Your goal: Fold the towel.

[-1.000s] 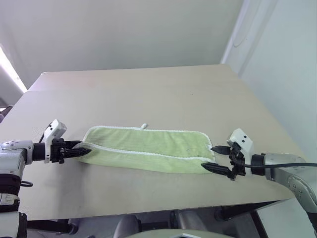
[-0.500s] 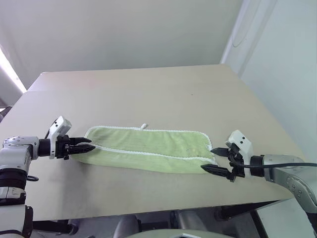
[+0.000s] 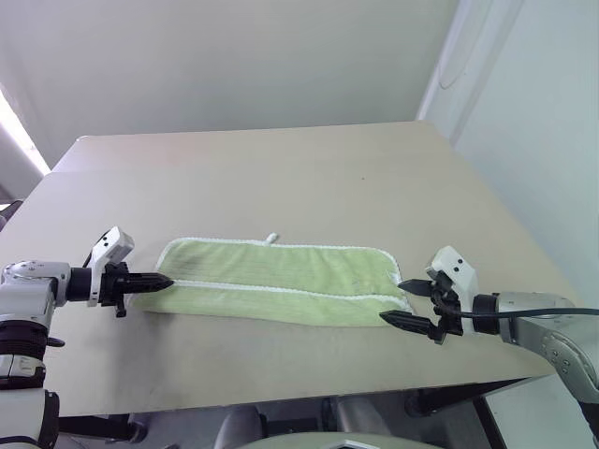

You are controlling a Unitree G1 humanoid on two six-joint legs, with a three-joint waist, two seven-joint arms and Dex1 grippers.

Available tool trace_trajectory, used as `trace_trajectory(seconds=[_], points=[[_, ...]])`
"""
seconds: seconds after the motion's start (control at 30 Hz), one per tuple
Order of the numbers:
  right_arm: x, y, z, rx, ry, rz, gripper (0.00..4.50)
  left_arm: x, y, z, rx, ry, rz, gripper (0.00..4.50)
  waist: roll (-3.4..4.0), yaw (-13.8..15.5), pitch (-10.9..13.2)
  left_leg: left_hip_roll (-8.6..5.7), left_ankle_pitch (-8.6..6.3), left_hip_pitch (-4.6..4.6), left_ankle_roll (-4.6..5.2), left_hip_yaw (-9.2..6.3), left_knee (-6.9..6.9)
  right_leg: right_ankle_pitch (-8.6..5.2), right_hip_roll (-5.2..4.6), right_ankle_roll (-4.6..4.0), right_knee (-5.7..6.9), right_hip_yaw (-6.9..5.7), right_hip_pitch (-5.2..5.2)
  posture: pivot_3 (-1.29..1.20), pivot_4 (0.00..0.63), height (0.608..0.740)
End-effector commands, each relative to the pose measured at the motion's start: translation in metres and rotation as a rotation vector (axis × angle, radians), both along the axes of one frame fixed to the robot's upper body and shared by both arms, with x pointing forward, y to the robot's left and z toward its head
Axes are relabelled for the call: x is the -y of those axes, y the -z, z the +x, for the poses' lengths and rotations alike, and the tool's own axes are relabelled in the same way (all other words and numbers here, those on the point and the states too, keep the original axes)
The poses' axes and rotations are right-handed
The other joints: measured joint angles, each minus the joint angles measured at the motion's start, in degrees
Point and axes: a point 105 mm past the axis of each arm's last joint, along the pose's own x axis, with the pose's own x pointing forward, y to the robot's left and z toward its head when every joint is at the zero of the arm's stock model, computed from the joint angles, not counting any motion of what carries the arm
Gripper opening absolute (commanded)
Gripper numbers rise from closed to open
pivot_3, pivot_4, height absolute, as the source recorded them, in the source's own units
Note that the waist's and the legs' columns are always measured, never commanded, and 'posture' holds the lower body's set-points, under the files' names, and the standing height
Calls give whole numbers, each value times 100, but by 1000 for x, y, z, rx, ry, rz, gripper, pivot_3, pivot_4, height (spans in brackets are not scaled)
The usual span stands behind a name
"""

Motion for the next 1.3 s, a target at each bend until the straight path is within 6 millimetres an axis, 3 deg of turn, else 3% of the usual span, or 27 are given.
trace_trajectory(seconds=[0.03, 0.07, 0.2, 0.4, 0.73, 0.87, 1.0, 1.1, 1.3], points=[[-3, -7, 1, 30, -21, -5, 4500, -10, -16, 6, 54, -23, 36, 62, 0, 2, 0, 0, 0, 0, 0, 0, 0, 0, 0, 0, 0, 0, 0, 0, 0, 712], [-4, -6, 1, 27, -19, -5, 4500, -10, -16, 5, 54, -24, 40, 62, 0, 1, 0, 0, 0, 0, 0, 0, 0, 0, 0, 0, 0, 0, 0, 0, 0, 712], [-4, -5, 2, 17, -14, -8, 3600, -16, -12, 5, 53, -42, 51, 0, 0, -2, 0, 0, 0, 1, 0, 0, 0, 0, 0, 0, 0, 0, 0, 0, 0, 712], [-6, -7, 5, 17, -5, 17, 1378, -18, -9, 5, 56, -41, 51, 0, -1, 3, 0, 0, 0, 0, 0, 0, 0, 0, 0, 0, 0, 0, 0, 0, 0, 712], [-11, -3, 8, 3, -24, -3, 1378, -15, -6, 8, 63, -28, 57, 0, 0, 1, 0, 0, 0, -1, 0, 0, 0, 0, 0, 0, 0, 0, 0, 0, 0, 712], [-13, -3, 8, 20, -41, -16, 45, -14, -7, 9, 67, -28, 54, 0, 0, 2, 0, 0, 0, -1, 0, 0, 0, 0, 0, 0, 0, 0, 0, 0, 0, 712], [-10, -16, 16, 76, -4, 20, 45, -13, -11, 13, 85, -42, 38, 0, 0, 0, 0, 0, 0, -1, 0, 0, 0, 0, 0, 0, 0, 0, 0, 0, 0, 712], [-3, -43, 36, 204, 75, 75, 45, -10, -30, 33, 169, -111, -29, 0, -1, 6, 0, 0, 0, -2, 0, 0, 0, 1, 0, 1, 1, 0, 0, 0, 0, 712], [28, -109, 100, 503, 376, 180, 45, 1, -106, 104, 521, -391, -201, 0, -11, 19, 3, -3, 3, -5, -4, -6, 11, 19, 1, 2, 3, -3, 4, 0, 0, 712]])
